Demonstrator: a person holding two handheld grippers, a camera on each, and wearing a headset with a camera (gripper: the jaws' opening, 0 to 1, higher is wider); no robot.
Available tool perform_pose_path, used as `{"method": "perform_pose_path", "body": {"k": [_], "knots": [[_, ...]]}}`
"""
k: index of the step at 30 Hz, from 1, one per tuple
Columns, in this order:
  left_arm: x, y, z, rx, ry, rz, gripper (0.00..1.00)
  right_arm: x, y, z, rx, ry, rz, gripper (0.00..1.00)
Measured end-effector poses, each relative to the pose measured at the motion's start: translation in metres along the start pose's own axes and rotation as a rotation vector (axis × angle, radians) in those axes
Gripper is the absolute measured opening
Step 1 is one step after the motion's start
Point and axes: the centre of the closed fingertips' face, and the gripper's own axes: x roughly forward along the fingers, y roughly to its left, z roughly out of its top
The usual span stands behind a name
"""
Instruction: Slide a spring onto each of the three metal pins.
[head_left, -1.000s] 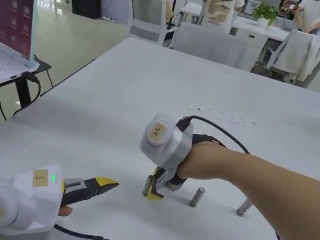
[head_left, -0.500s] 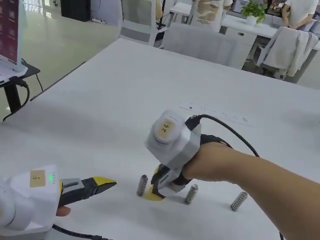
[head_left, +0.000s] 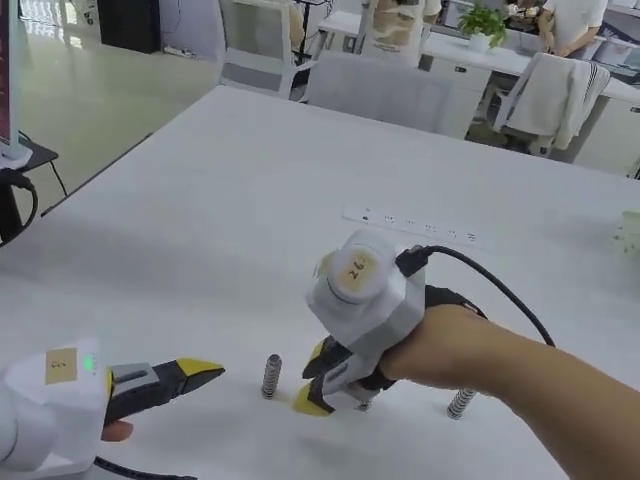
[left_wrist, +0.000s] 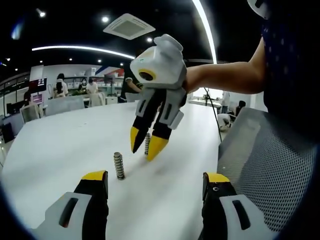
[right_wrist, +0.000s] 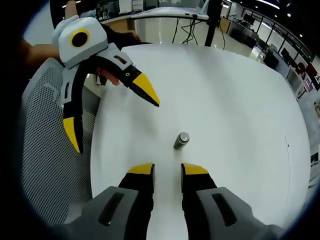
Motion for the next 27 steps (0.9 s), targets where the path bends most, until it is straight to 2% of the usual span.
{"method": "perform_pose_path", "body": {"k": [7, 16, 27], "knots": [[0.001, -0.005, 0.001, -0.004, -0.001, -0.005, 0.74, -0.01, 0.01, -0.003, 0.029, -0.05, -0.009, 0.2], [0.003, -0.01, 0.001, -0.011, 0.004, -0.01, 0.74, -0.019, 0.021, -0.017, 0.066, -0.087, -0.021, 0.24], [0.004, -0.012, 0.002, -0.016, 0.003, -0.011, 0.74, -0.035, 0.034, -0.026, 0.114, -0.154, -0.036, 0.28]]}}
